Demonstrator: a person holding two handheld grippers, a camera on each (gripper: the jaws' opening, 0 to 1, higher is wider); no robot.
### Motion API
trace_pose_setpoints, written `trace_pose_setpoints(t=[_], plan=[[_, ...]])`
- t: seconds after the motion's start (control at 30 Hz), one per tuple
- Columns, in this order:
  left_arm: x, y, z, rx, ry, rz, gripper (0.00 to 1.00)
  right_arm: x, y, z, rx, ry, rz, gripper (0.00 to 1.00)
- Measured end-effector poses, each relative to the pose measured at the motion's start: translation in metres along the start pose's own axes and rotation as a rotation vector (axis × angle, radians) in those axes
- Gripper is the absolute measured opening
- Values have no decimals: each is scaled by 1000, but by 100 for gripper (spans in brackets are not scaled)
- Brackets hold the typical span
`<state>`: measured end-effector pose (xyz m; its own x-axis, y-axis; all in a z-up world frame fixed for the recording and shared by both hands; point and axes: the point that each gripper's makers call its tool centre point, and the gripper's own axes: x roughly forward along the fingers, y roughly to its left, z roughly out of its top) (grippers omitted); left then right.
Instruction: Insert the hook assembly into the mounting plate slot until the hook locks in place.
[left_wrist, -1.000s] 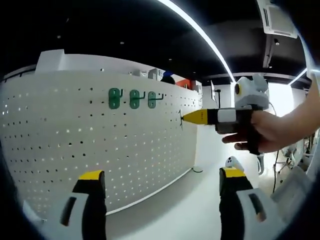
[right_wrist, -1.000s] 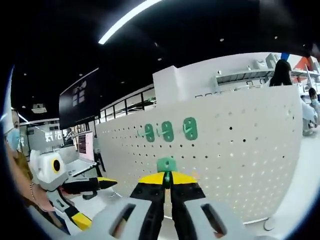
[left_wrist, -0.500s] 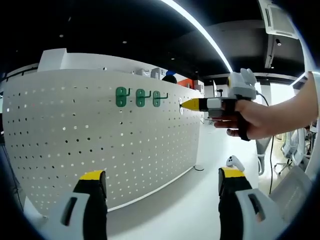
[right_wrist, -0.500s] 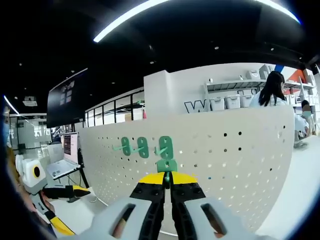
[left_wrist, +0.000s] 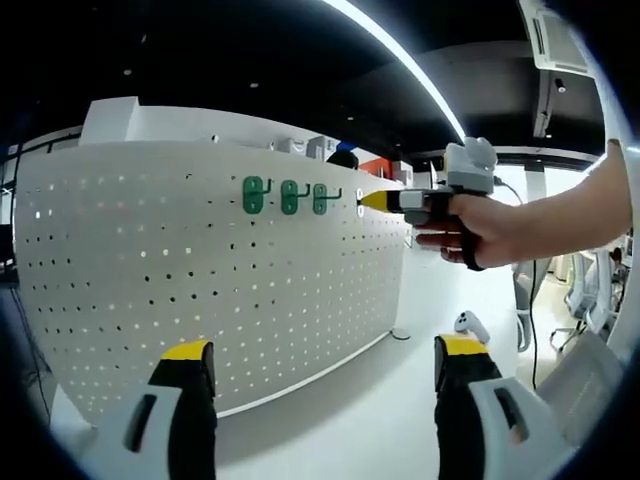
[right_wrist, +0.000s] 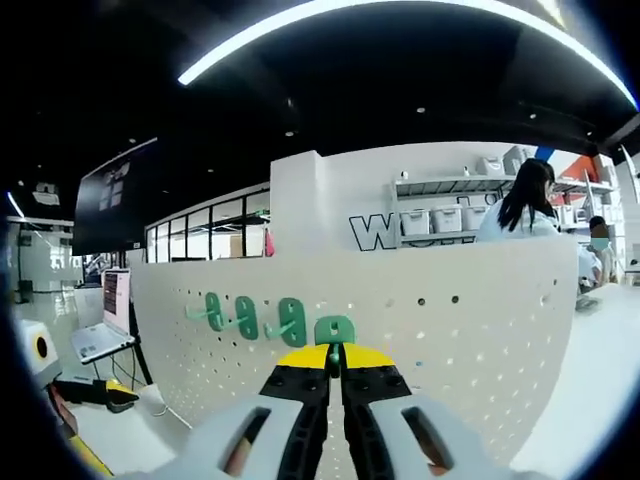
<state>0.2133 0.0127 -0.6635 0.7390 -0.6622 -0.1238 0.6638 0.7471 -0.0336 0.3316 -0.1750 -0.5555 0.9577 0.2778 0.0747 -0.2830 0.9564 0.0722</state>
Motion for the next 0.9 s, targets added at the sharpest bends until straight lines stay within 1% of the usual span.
trace_pose_setpoints(t=[0.07,0.17,0.23,0.27,0.3,0.53,0.6,0.73,0.8,0.87,0.9], plan=[[-2,1,0,0,1,5,93,3,-2,1,-28,-3,-5,1],[-4,2,0,-5,0,11,92,7,-5,3,-31,-10,-13,1],[-5,3,-1,-3,2,15,92,11,-6,7,-29,-26,-15,1],[-6,3,-1,-6,2,16,92,12,-7,7,-28,-26,-16,1],[-7,3,0,-7,-1,17,92,14,-7,7,-50,-25,-19,1],[-10,6,-1,-6,4,27,91,19,-9,10,-58,-34,-16,1],[-10,6,-2,-8,8,27,91,20,-7,9,-67,-29,-10,1],[-10,7,-1,-6,8,27,91,23,-8,8,-54,-32,-12,1],[-9,7,-1,-2,11,26,91,24,-7,6,-43,-27,-8,1],[-9,8,-1,-2,11,26,91,24,-6,3,-54,-25,-13,1],[-9,8,-1,-3,12,28,91,24,-7,2,-42,-26,-15,1]])
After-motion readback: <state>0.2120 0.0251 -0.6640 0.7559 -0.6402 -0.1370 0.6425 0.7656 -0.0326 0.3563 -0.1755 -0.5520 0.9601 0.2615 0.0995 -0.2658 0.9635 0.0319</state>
